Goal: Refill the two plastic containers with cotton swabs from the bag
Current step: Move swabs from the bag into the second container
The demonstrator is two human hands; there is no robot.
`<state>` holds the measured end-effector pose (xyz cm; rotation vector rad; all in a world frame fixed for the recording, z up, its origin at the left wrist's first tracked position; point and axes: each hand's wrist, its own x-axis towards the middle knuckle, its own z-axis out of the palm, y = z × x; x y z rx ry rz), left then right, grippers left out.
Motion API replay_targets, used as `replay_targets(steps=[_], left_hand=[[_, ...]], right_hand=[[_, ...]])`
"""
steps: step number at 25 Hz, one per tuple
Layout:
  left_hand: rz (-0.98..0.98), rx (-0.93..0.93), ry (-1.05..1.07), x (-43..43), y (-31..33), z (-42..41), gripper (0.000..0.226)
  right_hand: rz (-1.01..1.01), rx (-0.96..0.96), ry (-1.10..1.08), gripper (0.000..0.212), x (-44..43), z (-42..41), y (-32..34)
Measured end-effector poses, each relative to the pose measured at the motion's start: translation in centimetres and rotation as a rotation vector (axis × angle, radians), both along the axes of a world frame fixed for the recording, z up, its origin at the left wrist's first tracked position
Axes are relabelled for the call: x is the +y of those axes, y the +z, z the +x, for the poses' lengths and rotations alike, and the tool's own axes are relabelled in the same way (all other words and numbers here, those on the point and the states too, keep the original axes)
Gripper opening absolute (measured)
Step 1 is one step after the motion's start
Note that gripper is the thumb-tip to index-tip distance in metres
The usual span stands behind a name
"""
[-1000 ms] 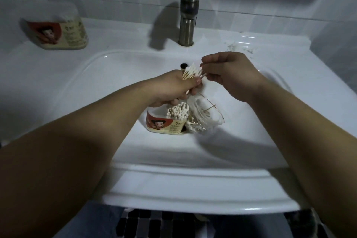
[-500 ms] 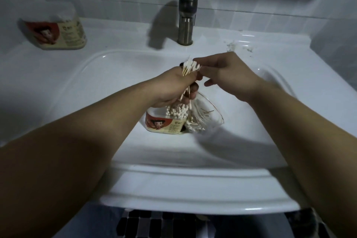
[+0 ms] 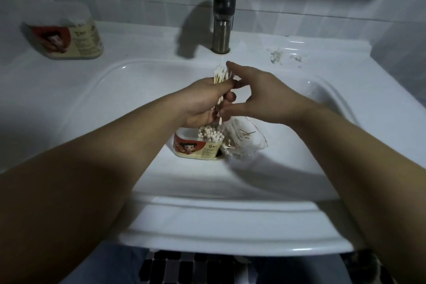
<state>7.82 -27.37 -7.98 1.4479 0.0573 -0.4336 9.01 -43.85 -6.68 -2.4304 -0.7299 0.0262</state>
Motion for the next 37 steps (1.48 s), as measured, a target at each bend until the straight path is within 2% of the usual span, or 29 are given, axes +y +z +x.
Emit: replay_targets(steps=[2,5,7,9,12,13,14,16,17,21,25,30,34,35,37], left_hand=[[-0.057,0.010,0.016,-0.1,0.3,-0.2,0.018],[-0.137,0.040,0.049,-0.3,0.6,-0.3,0.021],[-0.139,0.043,0.056,-0.2,0.5,-0.3,0.019],[-0.112,0.053,0.045,-0.2,0.5,-0.3,0.018],[-0.111,0.092,0.042,-0.1,0.7,-0.4,0.015],[-0.116,0.088,0.047,-0.1,0.7,-0.4,0.013],[-0.119,0.075,0.050,-0.2,0.8,-0.3,0.011],[-0.107,0.041,0.033,-0.3,0.8,-0.5,0.010],[-0.088,0.026,0.018,-0.3,0.7,-0.6,0.012],[-0.047,0.009,-0.014,-0.6,0.3,-0.6,0.017],[0.001,-0.012,0.033,-0.6,0.5,-0.8,0.017],[-0.021,0.001,0.025,-1.0,0.6,-1.1,0.020],[0.074,-0.021,0.109,-0.7,0.2,-0.3,0.016],[0.097,-0.032,0.146,-0.4,0.1,-0.1,0.015],[0.127,-0.060,0.230,0.1,-0.1,0.4,0.017]], right_hand=[[-0.003,0.050,0.037,0.133,0.0,0.0,-0.1],[-0.084,0.080,0.101,0.150,0.2,-0.1,-0.6],[-0.100,0.059,0.082,0.144,0.4,0.0,-0.8],[-0.108,-0.009,0.062,0.130,0.5,0.0,-0.6],[-0.056,-0.134,0.036,0.086,0.5,0.1,-0.4],[-0.027,-0.148,0.034,0.078,0.5,0.0,-0.4],[-0.012,-0.142,0.033,0.085,0.5,0.0,-0.3],[-0.034,-0.099,0.049,0.118,0.6,0.0,-0.3],[-0.058,-0.100,0.057,0.125,0.6,0.0,-0.3],[-0.105,-0.174,0.037,0.105,1.1,0.0,-0.3],[-0.038,-0.122,0.105,0.125,1.4,-0.2,-0.5],[-0.078,-0.207,0.063,0.096,1.9,0.0,-0.4],[-0.024,-0.066,0.024,0.110,1.0,-0.1,-0.2],[-0.015,-0.028,-0.005,0.105,0.6,-0.1,-0.2],[-0.021,-0.003,-0.051,0.080,0.1,0.0,0.0]])
